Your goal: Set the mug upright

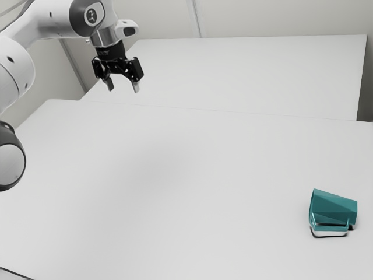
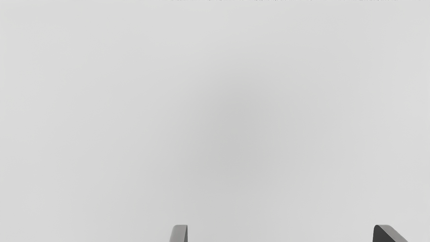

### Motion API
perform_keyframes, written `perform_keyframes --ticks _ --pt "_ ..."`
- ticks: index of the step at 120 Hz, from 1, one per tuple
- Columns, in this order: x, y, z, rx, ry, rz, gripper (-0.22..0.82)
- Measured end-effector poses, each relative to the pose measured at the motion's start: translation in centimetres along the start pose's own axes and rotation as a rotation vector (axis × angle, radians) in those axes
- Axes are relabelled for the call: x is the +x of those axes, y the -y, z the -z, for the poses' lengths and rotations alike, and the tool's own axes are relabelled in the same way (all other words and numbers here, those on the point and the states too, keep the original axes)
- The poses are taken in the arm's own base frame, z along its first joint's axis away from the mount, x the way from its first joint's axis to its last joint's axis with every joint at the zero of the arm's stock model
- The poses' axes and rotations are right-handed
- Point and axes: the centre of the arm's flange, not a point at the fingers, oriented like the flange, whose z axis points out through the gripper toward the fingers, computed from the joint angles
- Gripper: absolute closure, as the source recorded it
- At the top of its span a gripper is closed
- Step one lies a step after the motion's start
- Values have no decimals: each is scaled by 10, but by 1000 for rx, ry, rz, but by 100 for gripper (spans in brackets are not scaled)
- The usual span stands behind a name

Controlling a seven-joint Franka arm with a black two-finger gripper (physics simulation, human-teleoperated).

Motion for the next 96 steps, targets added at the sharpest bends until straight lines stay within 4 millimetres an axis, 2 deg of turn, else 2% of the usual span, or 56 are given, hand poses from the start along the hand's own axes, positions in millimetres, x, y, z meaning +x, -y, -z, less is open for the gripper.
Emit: perform_keyframes --ticks 20,28,39,53,77,96 --pt "-3 -23 5 9 -9 -34 0" --pt "-7 -39 -3 -10 7 -56 0" --pt "-19 -73 -26 -77 54 -95 0" --pt "-46 -109 -58 -197 97 -115 0" --pt "-72 -164 -133 -462 157 -67 0" --pt "-82 -223 -161 -622 134 -81 0"
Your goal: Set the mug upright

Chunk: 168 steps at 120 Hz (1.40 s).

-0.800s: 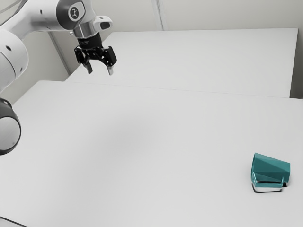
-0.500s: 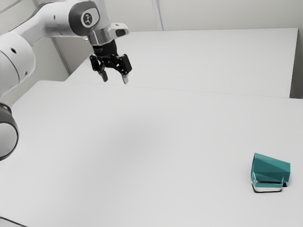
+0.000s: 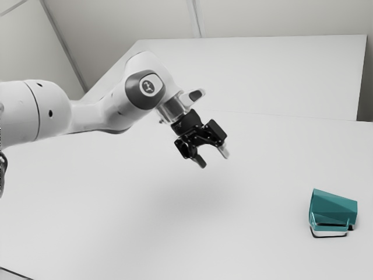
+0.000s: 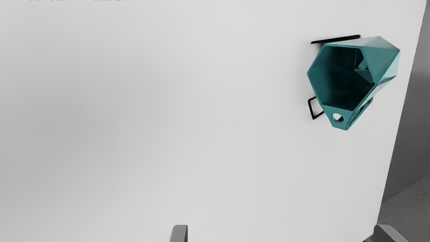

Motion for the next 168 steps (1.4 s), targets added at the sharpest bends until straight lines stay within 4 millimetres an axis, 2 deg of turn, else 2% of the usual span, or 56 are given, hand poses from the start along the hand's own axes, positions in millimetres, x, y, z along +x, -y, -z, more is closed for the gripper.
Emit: perform_keyframes --ticks 14,27,64,77,98,116,147,168 --pt "4 -22 -44 -90 -4 -34 0" --pt "6 -35 -72 -141 -9 -69 0" --pt "9 -49 -149 -218 -17 -181 0" --pt "12 -63 -164 -217 -42 -249 0" --pt "15 -71 -189 -240 -63 -291 0" --pt "16 -75 -199 -280 -86 -301 0" --pt "23 -97 -224 -339 -107 -342 0" --pt "30 -108 -234 -348 -124 -384 0"
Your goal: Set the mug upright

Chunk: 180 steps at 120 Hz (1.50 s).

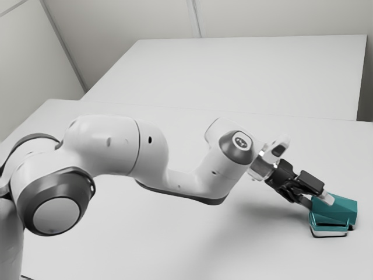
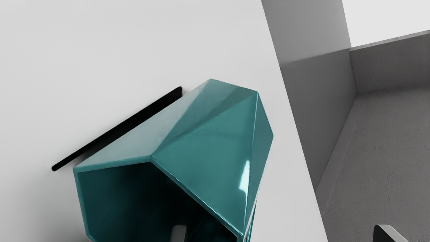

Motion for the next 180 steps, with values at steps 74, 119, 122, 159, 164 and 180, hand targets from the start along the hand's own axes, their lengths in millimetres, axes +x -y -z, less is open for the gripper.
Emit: perform_keyframes --ticks 74,119,122,159,164,180 --pt "-8 1 -27 -4 -10 -34 0" --pt "-8 3 -30 5 -24 -54 8" --pt "-8 3 -30 6 -25 -55 10" --pt "-10 10 -34 0 -53 -54 28" --pt "-9 10 -34 0 -54 -57 31" --pt "-9 11 -33 0 -59 -67 42"
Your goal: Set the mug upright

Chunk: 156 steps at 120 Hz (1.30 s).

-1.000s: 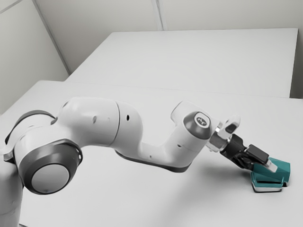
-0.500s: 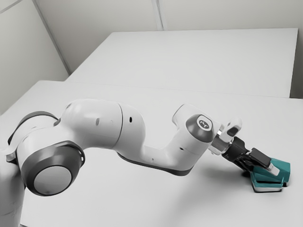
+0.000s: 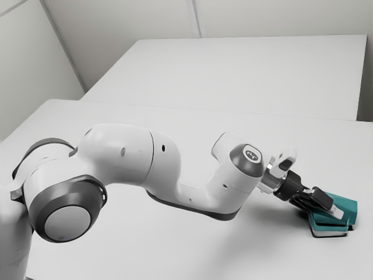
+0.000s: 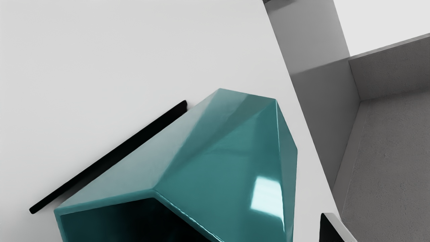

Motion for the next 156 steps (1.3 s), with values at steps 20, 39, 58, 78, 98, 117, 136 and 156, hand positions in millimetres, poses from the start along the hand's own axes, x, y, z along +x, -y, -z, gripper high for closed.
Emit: perform_keyframes --ticks 20,39,58,78,98,117,136,156 --pt "0 0 0 -1 -4 -10 60" --pt "1 0 1 1 -6 -16 71" --pt "4 -7 5 0 -13 -33 74" --pt "17 -39 34 -9 -50 -88 75" --pt "14 -68 97 27 -104 -135 75" --pt "4 -72 186 180 -107 -238 75" --pt "-4 -65 256 395 -16 -354 75" --pt "-14 -45 307 598 138 -367 75"
